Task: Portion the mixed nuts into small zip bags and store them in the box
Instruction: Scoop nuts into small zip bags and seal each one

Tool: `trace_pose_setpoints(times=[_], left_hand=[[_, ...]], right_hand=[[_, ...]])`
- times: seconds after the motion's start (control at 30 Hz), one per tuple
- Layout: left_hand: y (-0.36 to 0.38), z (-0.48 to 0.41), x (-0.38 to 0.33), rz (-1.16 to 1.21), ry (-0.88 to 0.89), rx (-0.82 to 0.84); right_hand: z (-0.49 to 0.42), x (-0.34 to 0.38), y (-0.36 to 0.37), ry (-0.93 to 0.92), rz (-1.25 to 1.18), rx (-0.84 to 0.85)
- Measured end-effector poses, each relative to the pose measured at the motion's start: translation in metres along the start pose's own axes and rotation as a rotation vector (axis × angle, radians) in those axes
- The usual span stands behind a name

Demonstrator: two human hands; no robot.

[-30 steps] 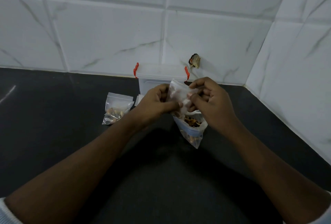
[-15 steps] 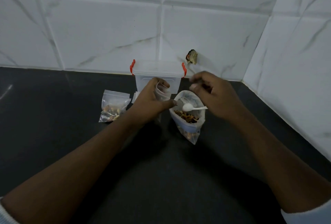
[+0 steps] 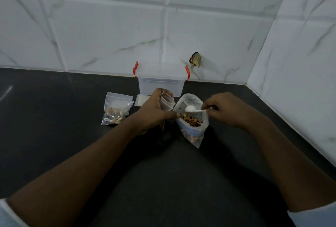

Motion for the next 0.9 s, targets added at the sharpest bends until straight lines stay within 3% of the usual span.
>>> trace_pose_setpoints(times=[0.1, 0.2, 0.43, 0.63, 0.9], left_hand=[[-0.001, -0.002, 0.003, 0.012, -0.020, 0.031], [0.000, -0.001, 0.004, 0.024, -0.026, 0.048], [0.003, 0.001, 0.002, 0.074, -0.018, 0.062], [0.003, 0.000, 0.001, 0.075, -0.013, 0.074], [0.006, 0.002, -0.001, 0.023, -0.005, 0.087]], right_hand=[[0.000, 0.008, -0.004, -0.016, -0.111, -0.082], [-0.001, 0.018, -0.002, -0.059, -0.102, -0.019], [0.008, 0.006, -0.013, 0.121, -0.295, -0.028], [0.003, 0.004, 0.007, 0.414, -0.834, 0.022], [0.002, -0.005, 0.019, 0.602, -1.265, 0.120]])
Point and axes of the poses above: each hand's wrist, its own z-axis away from the middle knuckle, its own y-axis out of the palm, x = y × z, the point moved 2 cm from there along -z, towards the middle knuckle, and after that the axes turned 15 degrees about z, right-handed, at the moved point
